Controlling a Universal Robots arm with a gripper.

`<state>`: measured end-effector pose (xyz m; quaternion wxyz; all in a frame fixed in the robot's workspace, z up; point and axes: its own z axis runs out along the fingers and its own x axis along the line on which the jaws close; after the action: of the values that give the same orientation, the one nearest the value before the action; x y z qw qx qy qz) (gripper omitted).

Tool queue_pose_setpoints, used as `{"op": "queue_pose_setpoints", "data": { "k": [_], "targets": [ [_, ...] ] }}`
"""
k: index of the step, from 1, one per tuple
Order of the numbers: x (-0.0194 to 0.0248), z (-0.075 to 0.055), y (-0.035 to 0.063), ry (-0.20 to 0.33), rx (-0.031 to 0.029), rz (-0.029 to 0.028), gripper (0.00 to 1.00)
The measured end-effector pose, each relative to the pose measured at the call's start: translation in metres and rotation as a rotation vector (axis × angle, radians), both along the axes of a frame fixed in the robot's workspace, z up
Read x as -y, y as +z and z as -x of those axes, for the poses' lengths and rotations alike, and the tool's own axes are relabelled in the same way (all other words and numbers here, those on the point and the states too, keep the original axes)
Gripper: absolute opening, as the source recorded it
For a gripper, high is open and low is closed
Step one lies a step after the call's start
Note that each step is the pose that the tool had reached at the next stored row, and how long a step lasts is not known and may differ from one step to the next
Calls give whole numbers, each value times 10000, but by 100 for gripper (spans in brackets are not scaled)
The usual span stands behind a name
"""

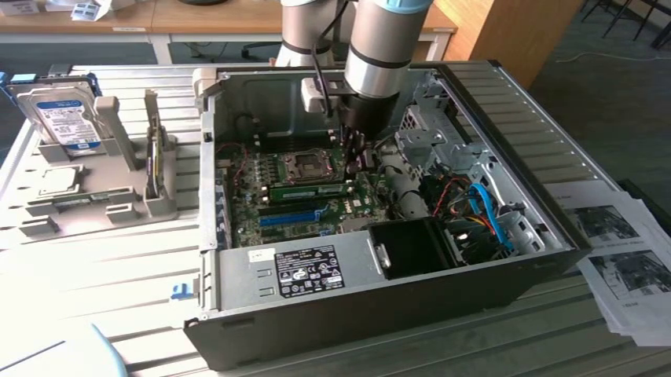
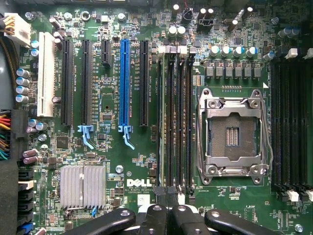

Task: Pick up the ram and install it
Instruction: 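Press down the ram until it locks into place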

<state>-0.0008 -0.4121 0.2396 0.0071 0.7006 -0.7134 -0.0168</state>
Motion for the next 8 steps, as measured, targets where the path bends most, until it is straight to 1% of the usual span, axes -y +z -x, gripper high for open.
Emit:
{"op": "queue_pose_setpoints", "data": {
  "k": [8],
  "targets": [
    [0,25,0,1,0,0,9]
  ]
}}
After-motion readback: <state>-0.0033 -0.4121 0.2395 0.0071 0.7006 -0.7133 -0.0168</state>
